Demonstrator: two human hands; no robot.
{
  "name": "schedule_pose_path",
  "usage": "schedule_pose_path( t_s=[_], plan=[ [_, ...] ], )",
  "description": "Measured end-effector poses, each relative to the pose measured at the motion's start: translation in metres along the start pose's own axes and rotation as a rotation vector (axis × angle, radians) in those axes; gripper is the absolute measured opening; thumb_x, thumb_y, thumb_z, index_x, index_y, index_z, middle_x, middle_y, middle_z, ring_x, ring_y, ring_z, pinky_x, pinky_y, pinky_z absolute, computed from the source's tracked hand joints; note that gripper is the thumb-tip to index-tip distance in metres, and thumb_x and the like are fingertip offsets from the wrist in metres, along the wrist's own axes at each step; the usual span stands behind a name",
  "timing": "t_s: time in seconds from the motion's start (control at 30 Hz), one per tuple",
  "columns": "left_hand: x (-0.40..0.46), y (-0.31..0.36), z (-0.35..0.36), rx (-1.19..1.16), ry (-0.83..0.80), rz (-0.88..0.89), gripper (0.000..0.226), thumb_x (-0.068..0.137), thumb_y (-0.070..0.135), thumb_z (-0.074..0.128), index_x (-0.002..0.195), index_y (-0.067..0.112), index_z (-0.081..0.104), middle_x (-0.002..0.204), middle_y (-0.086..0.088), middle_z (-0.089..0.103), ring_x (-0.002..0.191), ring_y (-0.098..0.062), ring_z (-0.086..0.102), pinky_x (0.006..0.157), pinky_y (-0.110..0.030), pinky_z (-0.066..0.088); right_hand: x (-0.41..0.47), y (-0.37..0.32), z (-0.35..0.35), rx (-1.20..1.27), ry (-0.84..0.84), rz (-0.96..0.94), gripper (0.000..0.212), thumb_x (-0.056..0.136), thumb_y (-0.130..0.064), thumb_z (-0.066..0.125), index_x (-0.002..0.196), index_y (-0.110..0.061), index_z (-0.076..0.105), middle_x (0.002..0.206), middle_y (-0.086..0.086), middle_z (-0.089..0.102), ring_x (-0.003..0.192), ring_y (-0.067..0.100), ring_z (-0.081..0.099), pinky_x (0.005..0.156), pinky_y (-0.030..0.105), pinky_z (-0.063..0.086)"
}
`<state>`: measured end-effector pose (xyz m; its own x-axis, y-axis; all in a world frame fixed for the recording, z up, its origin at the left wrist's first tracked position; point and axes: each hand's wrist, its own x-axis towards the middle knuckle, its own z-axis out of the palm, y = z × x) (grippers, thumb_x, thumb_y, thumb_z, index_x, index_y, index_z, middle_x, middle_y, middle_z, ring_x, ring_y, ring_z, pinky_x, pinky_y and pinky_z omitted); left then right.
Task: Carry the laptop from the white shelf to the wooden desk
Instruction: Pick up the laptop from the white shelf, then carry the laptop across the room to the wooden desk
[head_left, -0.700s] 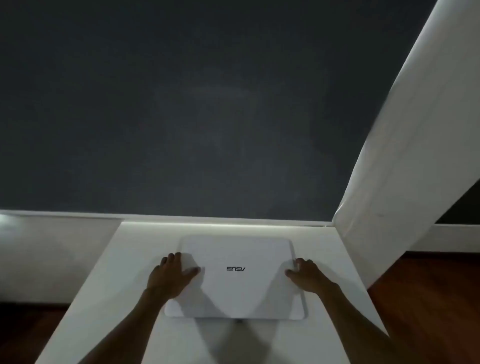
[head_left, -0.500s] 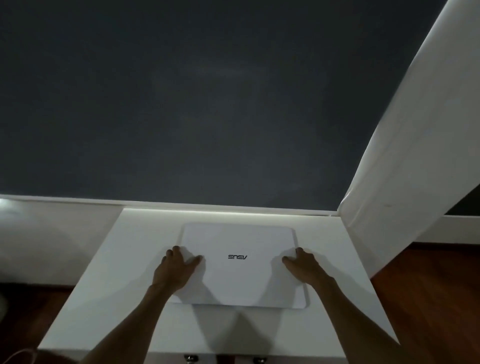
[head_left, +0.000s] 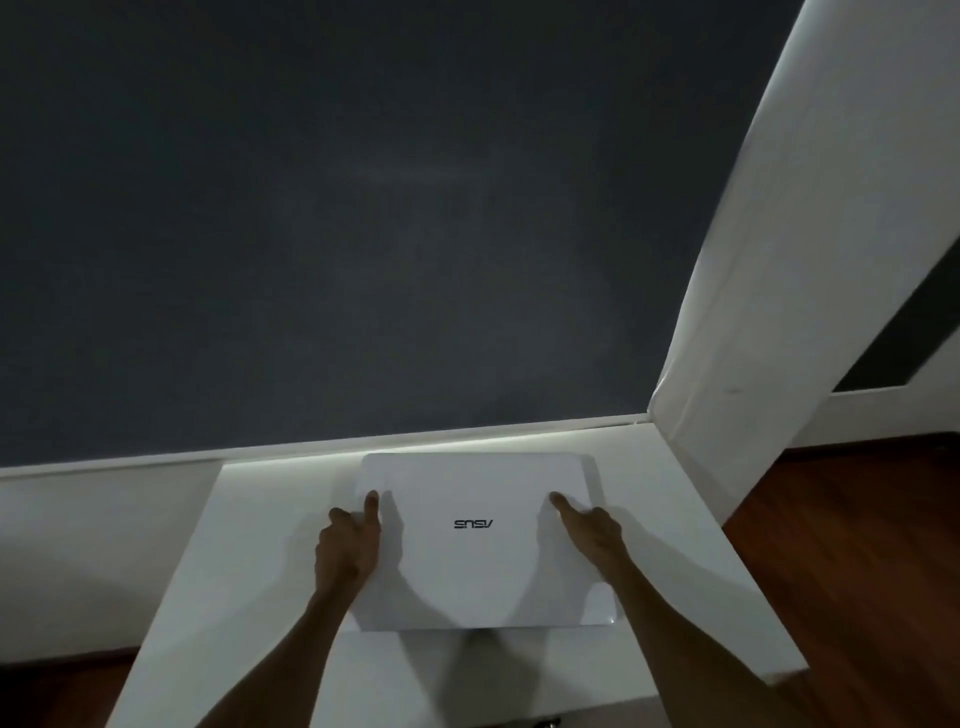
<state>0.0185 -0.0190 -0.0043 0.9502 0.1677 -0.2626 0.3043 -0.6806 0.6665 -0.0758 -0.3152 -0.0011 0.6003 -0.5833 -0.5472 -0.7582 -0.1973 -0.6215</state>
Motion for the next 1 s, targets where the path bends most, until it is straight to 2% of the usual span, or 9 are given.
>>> schedule_pose_path(
  t_s=[0.1, 0.23, 0.4, 0.47, 0.53, 0.63, 0.77, 0.9, 1.0],
  plan=[
    [-0.006, 0.02, -0.008, -0.057, 0.022, 0.113, 0.073, 0.09, 0.065, 0.035, 0.124, 0.001, 0.049, 0.124, -0.023, 0.061, 0.11, -0.045, 0.058, 0.096, -0.056, 0.046, -0.018, -0.002, -0.009, 0.114, 0.128, -0.043, 0.104, 0.075, -0.081, 0.047, 0.14, 0.0, 0.044, 0.137, 0.02, 0.055, 0.122, 0.038, 0.055, 0.103, 0.048, 0.043],
    [-0.016, 0.057, -0.011, -0.1, 0.04, 0.236, 0.071, 0.091, 0.065, 0.034, 0.121, 0.003, 0.052, 0.116, -0.022, 0.065, 0.107, -0.044, 0.06, 0.095, -0.057, 0.047, -0.039, -0.01, -0.04, 0.256, 0.279, -0.145, 0.088, 0.081, -0.07, 0.054, 0.137, -0.003, 0.047, 0.134, 0.018, 0.058, 0.121, 0.038, 0.056, 0.102, 0.046, 0.041],
    [-0.046, 0.122, 0.004, -0.189, 0.006, 0.396, 0.065, 0.093, 0.059, 0.039, 0.118, 0.001, 0.054, 0.113, -0.024, 0.065, 0.106, -0.046, 0.06, 0.093, -0.053, 0.046, -0.068, 0.003, -0.102, 0.402, 0.459, -0.171, 0.081, 0.08, -0.07, 0.057, 0.128, -0.006, 0.053, 0.119, 0.013, 0.064, 0.094, 0.027, 0.058, 0.087, 0.04, 0.049],
    [-0.061, 0.146, 0.017, -0.209, -0.041, 0.469, 0.067, 0.092, 0.061, 0.038, 0.116, 0.001, 0.056, 0.112, -0.024, 0.066, 0.105, -0.045, 0.061, 0.091, -0.052, 0.047, -0.083, 0.02, -0.127, 0.456, 0.536, -0.166, 0.081, 0.076, -0.074, 0.057, 0.124, -0.01, 0.056, 0.113, 0.01, 0.066, 0.093, 0.026, 0.062, 0.086, 0.04, 0.052],
    [-0.083, 0.171, 0.035, -0.22, -0.091, 0.549, 0.073, 0.088, 0.066, 0.034, 0.115, 0.002, 0.057, 0.112, -0.023, 0.066, 0.104, -0.043, 0.061, 0.091, -0.051, 0.048, -0.098, 0.044, -0.154, 0.515, 0.617, -0.169, 0.079, 0.073, -0.076, 0.058, 0.123, -0.014, 0.058, 0.111, 0.006, 0.067, 0.095, 0.025, 0.064, 0.083, 0.039, 0.051],
    [-0.128, 0.208, 0.067, -0.209, -0.163, 0.652, 0.066, 0.092, 0.061, 0.037, 0.117, 0.002, 0.054, 0.114, -0.023, 0.065, 0.105, -0.044, 0.061, 0.09, -0.051, 0.047, -0.122, 0.088, -0.196, 0.574, 0.739, -0.15, 0.071, 0.077, -0.071, 0.059, 0.122, -0.016, 0.057, 0.111, 0.003, 0.066, 0.092, 0.021, 0.061, 0.079, 0.035, 0.045],
    [-0.207, 0.251, 0.125, -0.2, -0.282, 0.776, 0.069, 0.091, 0.064, 0.036, 0.12, 0.004, 0.052, 0.115, -0.024, 0.064, 0.104, -0.044, 0.061, 0.089, -0.052, 0.049, -0.16, 0.161, -0.255, 0.635, 0.879, -0.088, 0.076, 0.077, -0.073, 0.056, 0.129, -0.018, 0.05, 0.122, 0.005, 0.063, 0.101, 0.025, 0.06, 0.087, 0.04, 0.044],
    [-0.308, 0.277, 0.183, -0.204, -0.436, 0.894, 0.067, 0.086, 0.074, 0.029, 0.093, 0.012, 0.052, 0.089, -0.015, 0.065, 0.081, -0.036, 0.063, 0.077, -0.048, 0.055, -0.204, 0.252, -0.312, 0.661, 1.055, 0.03, 0.093, 0.072, -0.08, 0.055, 0.137, -0.013, 0.047, 0.134, 0.01, 0.058, 0.12, 0.033, 0.057, 0.105, 0.052, 0.044],
    [-0.384, 0.287, 0.231, -0.203, -0.544, 0.979, 0.065, 0.085, 0.076, 0.027, 0.092, 0.017, 0.053, 0.084, -0.007, 0.065, 0.075, -0.026, 0.064, 0.077, -0.045, 0.056, -0.244, 0.324, -0.345, 0.66, 1.178, 0.081, 0.087, 0.073, -0.077, 0.057, 0.133, -0.014, 0.053, 0.13, 0.011, 0.062, 0.115, 0.032, 0.061, 0.1, 0.052, 0.048]
  ],
)
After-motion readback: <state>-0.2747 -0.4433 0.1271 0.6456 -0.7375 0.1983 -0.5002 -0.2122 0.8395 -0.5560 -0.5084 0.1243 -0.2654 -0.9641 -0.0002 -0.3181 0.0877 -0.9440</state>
